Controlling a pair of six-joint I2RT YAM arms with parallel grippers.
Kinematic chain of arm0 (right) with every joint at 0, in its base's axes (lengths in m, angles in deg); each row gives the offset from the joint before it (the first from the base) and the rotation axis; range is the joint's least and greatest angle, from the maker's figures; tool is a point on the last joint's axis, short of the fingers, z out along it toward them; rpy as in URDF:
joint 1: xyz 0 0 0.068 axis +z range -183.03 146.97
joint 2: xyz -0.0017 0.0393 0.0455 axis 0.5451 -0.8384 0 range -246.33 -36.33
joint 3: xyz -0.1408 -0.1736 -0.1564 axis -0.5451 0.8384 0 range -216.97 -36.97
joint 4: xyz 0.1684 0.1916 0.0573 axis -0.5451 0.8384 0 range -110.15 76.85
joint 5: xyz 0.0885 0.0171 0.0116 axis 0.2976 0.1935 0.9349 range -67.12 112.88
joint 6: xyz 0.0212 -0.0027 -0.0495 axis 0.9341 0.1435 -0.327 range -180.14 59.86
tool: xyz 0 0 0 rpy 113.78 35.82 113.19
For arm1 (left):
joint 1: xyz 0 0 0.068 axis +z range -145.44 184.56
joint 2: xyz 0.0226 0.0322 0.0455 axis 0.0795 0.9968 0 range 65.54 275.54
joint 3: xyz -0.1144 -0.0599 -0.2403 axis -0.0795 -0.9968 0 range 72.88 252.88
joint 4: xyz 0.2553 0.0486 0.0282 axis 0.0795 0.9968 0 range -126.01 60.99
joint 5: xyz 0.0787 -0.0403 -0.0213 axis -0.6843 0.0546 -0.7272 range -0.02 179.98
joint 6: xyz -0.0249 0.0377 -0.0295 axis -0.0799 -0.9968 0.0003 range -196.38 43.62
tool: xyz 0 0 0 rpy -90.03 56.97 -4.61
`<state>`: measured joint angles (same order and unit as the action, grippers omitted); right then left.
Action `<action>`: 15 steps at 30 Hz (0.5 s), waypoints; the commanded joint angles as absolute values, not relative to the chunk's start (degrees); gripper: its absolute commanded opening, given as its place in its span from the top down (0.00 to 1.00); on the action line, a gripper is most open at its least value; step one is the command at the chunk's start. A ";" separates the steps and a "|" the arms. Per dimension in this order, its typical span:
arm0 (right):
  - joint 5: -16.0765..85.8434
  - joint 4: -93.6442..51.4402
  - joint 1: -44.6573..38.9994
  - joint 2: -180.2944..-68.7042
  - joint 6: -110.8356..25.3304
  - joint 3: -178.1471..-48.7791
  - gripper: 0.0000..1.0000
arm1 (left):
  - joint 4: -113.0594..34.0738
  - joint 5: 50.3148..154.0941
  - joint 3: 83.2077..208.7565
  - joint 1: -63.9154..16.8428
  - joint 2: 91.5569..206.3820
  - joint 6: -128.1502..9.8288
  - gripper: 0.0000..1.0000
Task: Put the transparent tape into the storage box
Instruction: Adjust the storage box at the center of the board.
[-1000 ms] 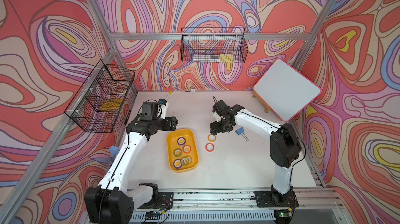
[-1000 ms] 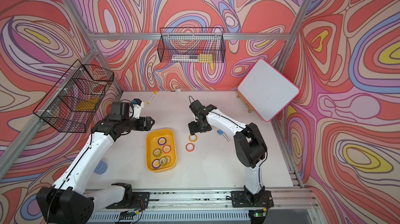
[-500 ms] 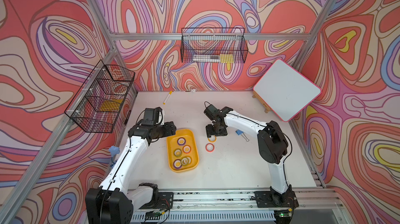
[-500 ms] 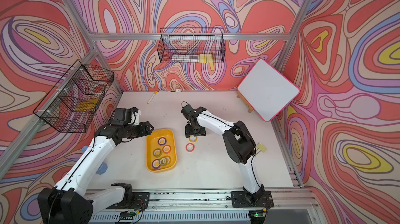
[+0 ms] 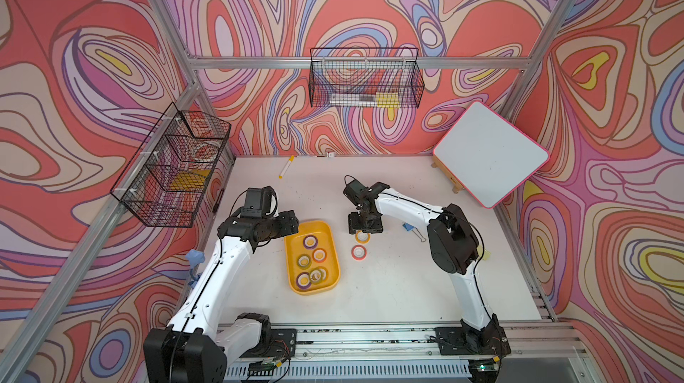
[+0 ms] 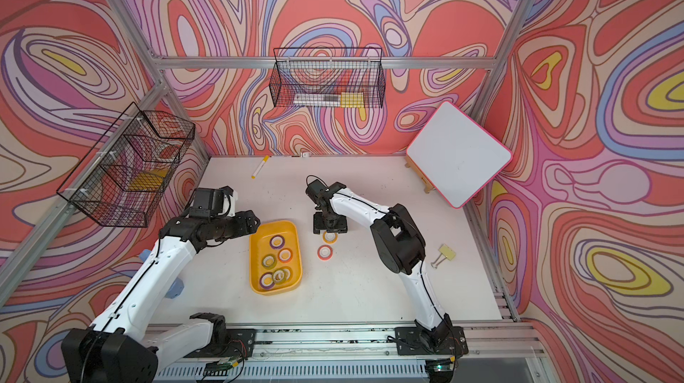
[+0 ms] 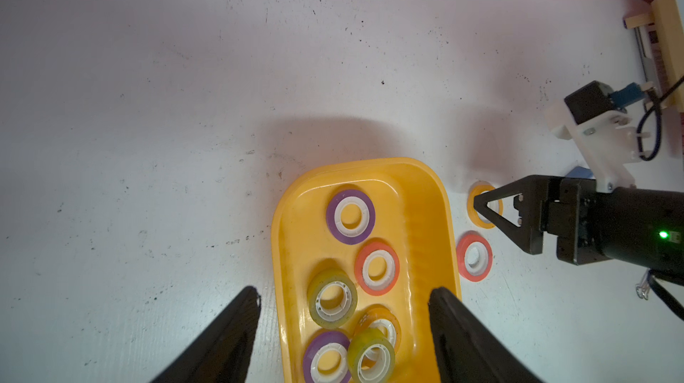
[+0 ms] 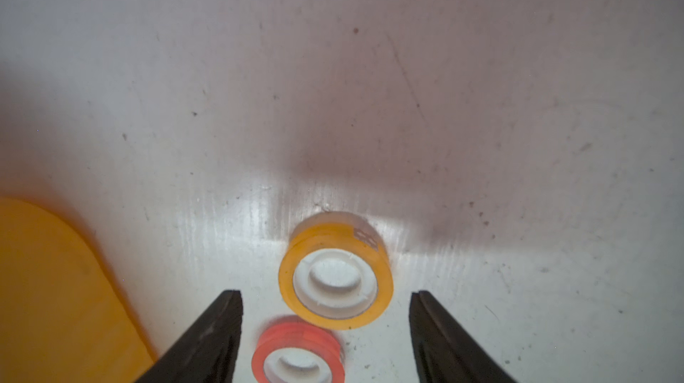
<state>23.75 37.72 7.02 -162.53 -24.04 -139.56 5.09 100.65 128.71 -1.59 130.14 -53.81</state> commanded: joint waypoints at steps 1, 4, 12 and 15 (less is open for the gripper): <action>23.91 38.31 7.56 -164.22 -22.29 -141.12 0.26 | 7.56 99.03 128.36 -1.74 129.86 -53.60 0.24; 24.04 38.30 7.49 -164.88 -21.57 -141.13 0.26 | 7.70 97.71 127.77 -1.76 129.21 -53.97 0.23; 23.16 39.50 7.75 -165.73 -21.00 -140.84 0.29 | 6.97 98.41 126.21 -1.74 129.00 -53.71 0.24; 22.89 39.66 7.84 -166.27 -20.98 -140.77 0.31 | 6.88 98.49 126.24 -1.68 129.24 -53.78 0.24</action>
